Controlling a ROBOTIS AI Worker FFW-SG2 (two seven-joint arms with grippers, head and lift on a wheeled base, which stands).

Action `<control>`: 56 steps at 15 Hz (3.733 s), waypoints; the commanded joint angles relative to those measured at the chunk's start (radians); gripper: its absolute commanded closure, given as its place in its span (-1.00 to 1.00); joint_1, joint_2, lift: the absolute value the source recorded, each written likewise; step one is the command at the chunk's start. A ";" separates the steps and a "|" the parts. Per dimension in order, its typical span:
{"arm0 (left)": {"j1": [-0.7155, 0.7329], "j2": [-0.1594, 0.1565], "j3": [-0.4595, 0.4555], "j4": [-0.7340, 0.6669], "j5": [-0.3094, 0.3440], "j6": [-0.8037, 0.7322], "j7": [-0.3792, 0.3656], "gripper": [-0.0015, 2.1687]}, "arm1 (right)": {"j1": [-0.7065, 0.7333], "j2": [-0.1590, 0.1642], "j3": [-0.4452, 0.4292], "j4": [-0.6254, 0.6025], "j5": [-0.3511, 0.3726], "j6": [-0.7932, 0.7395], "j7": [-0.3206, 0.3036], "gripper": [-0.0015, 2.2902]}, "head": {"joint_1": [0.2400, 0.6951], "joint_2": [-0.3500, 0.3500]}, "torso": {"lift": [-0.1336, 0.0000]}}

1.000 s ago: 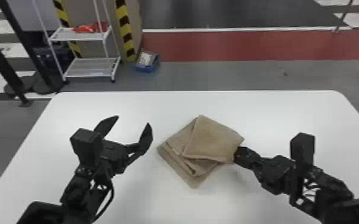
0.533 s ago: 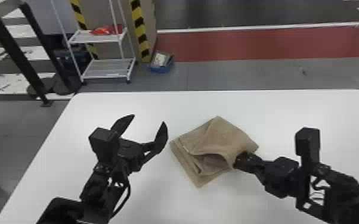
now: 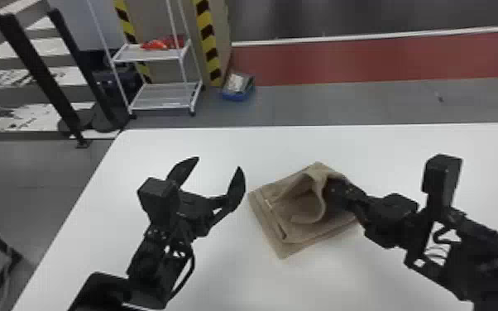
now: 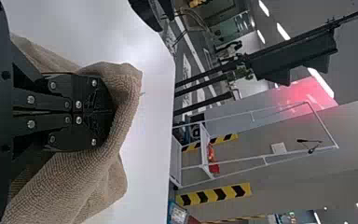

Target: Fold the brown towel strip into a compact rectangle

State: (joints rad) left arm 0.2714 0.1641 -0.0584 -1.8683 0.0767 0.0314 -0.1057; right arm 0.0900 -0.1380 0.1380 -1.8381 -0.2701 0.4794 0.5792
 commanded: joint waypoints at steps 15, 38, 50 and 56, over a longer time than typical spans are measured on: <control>-0.014 -0.003 -0.004 0.008 -0.005 -0.001 0.000 -0.91 | 0.188 -0.075 -0.242 -0.110 -0.037 0.137 0.146 0.55 | 1.00 0.19 | -0.84; 0.017 0.006 0.068 -0.012 0.051 -0.063 -0.028 -0.92 | -0.432 0.057 0.018 0.648 0.141 -0.041 0.004 0.55 | 1.00 0.42 | -0.84; -0.100 0.026 0.072 0.123 0.138 -0.084 -0.046 -0.91 | -0.325 -0.071 -0.115 0.207 0.186 0.121 0.215 -0.59 | 1.00 0.39 | -0.84; -0.185 0.015 0.049 0.236 0.155 -0.087 -0.034 -0.92 | -0.381 -0.066 0.051 -0.036 0.505 0.170 0.295 -0.84 | 0.88 0.31 | -0.84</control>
State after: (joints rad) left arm 0.1084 0.1805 -0.0069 -1.6669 0.2292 -0.0559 -0.1406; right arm -0.2558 -0.2058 0.1112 -1.8495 0.1494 0.6467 0.8799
